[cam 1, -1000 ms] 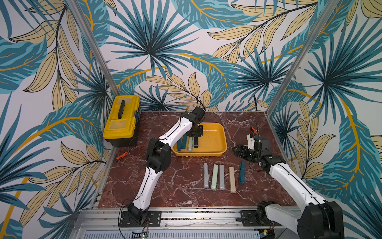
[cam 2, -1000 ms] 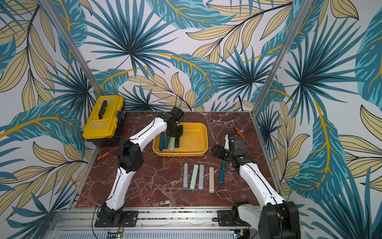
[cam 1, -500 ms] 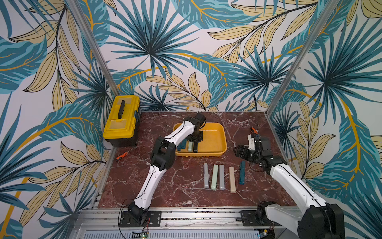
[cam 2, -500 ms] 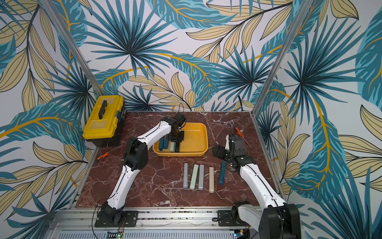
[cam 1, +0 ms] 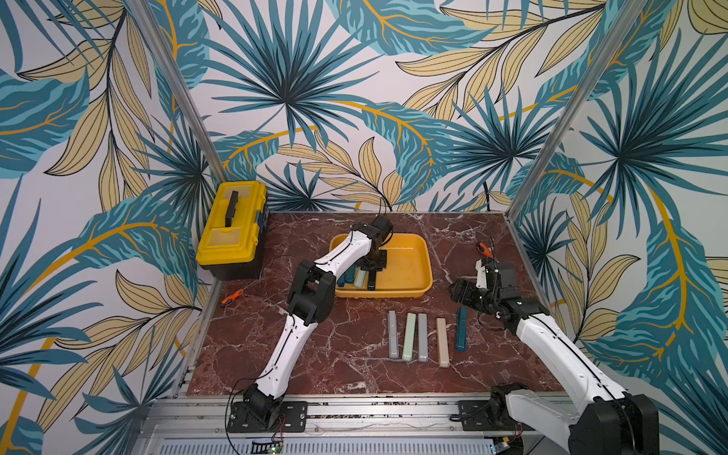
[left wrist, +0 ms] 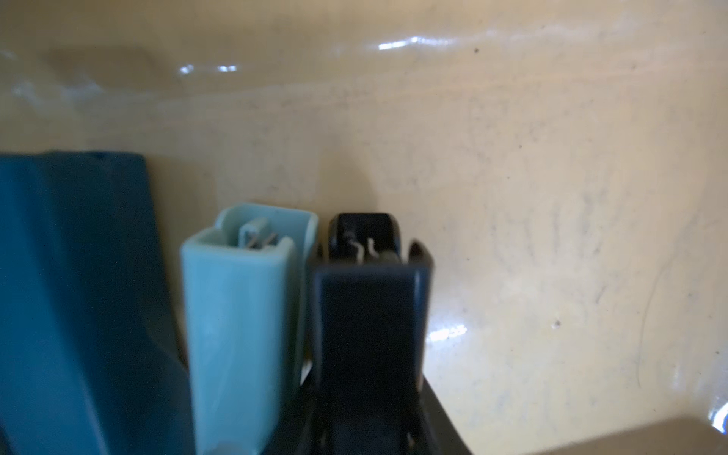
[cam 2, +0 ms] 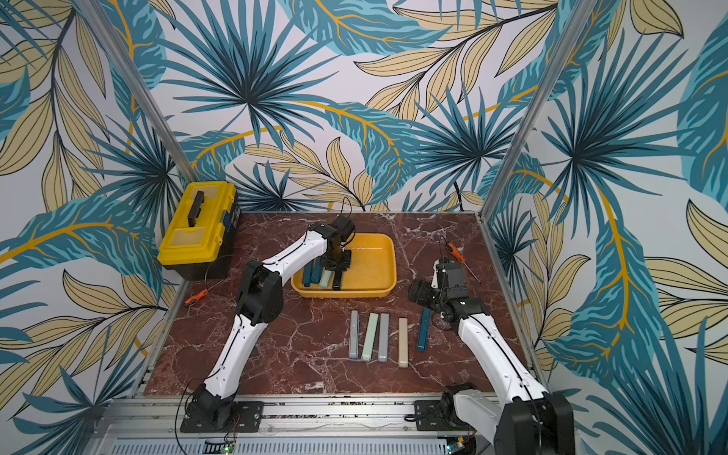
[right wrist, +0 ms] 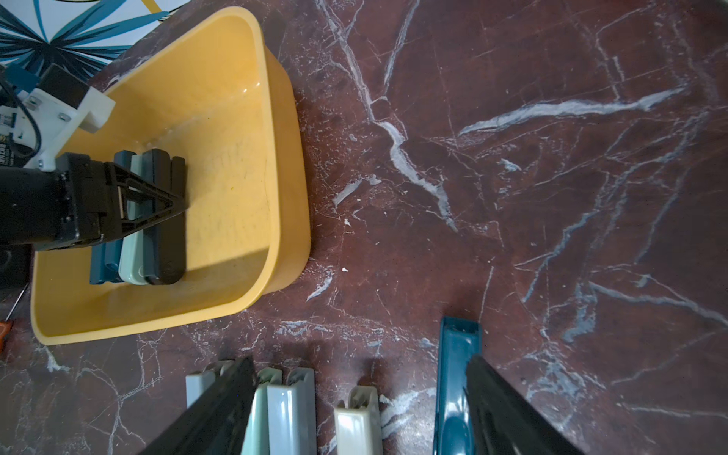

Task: Put the pruning pliers into the storage box
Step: Place the pruning pliers in the storage box.

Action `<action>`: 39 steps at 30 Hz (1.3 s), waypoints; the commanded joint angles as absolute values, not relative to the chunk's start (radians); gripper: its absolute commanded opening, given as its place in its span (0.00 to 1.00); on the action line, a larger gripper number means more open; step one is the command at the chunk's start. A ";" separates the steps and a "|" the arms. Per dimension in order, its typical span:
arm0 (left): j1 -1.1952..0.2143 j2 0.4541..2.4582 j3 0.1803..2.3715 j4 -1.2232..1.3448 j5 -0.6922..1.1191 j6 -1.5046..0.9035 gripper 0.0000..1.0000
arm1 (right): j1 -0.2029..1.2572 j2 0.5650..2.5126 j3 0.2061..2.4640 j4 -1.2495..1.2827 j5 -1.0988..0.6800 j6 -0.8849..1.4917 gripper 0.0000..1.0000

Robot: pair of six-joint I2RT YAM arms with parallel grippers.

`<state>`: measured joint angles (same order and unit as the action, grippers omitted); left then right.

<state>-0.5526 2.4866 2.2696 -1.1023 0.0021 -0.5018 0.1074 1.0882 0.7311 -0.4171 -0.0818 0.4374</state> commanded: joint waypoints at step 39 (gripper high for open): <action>-0.592 1.885 1.876 -1.076 -0.083 -0.534 0.47 | 0.132 1.137 0.680 -0.652 0.080 0.535 0.85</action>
